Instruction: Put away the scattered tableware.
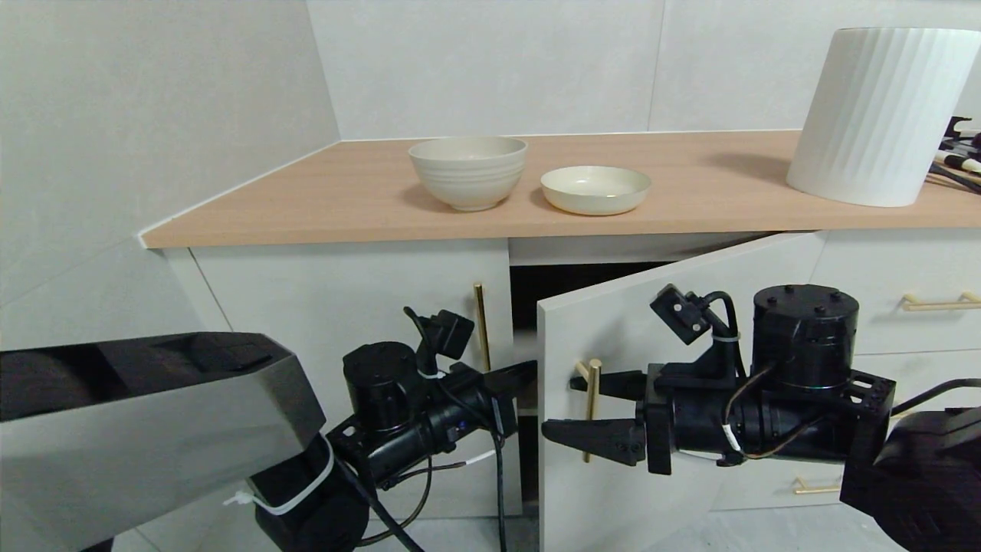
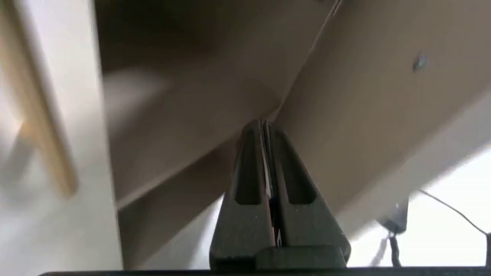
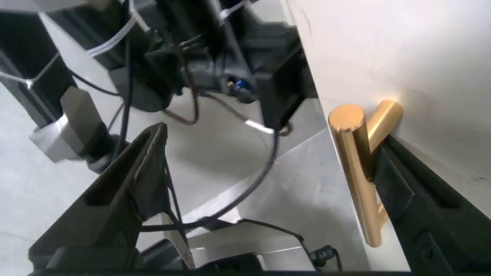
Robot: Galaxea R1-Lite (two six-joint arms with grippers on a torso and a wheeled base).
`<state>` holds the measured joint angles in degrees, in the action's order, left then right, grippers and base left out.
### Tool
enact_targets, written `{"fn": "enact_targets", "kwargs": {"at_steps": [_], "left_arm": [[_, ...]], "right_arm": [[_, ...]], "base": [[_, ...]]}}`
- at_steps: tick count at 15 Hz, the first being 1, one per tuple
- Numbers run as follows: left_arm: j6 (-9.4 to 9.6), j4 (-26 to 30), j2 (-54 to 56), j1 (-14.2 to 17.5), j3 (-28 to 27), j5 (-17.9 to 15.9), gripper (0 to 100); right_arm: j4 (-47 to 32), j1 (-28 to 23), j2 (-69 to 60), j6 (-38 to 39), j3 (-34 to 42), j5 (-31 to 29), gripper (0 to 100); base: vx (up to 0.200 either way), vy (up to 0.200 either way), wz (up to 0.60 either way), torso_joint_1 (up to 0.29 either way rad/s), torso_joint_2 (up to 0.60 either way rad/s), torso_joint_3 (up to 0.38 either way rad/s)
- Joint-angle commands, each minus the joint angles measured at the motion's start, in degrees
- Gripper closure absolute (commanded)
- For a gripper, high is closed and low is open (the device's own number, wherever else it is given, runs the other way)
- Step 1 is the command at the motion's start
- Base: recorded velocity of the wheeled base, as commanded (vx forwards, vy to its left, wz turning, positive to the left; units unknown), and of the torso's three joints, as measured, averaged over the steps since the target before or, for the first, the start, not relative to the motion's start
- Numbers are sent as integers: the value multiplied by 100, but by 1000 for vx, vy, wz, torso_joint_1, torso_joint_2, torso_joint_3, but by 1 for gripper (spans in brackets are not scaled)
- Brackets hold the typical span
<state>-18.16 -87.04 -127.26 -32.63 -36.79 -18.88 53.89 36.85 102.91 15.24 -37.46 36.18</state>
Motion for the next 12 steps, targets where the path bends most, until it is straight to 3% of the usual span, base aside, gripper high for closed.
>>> {"fn": "enact_targets", "kwargs": {"at_steps": [1,8,12], "left_arm": [[-3,-120,-97,-50,-100,-1,100],[-3,-296,-141,-138,-91,-1,100],[6,-296,-97,-147,-47,-10,100]], "right_arm": [[-11,-73,-17,-30,72,-23,0],[-19,-407,-237,-469,301,-59,0],[-63,-407,-905,-469,1285,-445,0]], "base": [[0,0,0,0,0,0],[0,0,0,0,0,0],[0,0,0,0,0,0]]}}
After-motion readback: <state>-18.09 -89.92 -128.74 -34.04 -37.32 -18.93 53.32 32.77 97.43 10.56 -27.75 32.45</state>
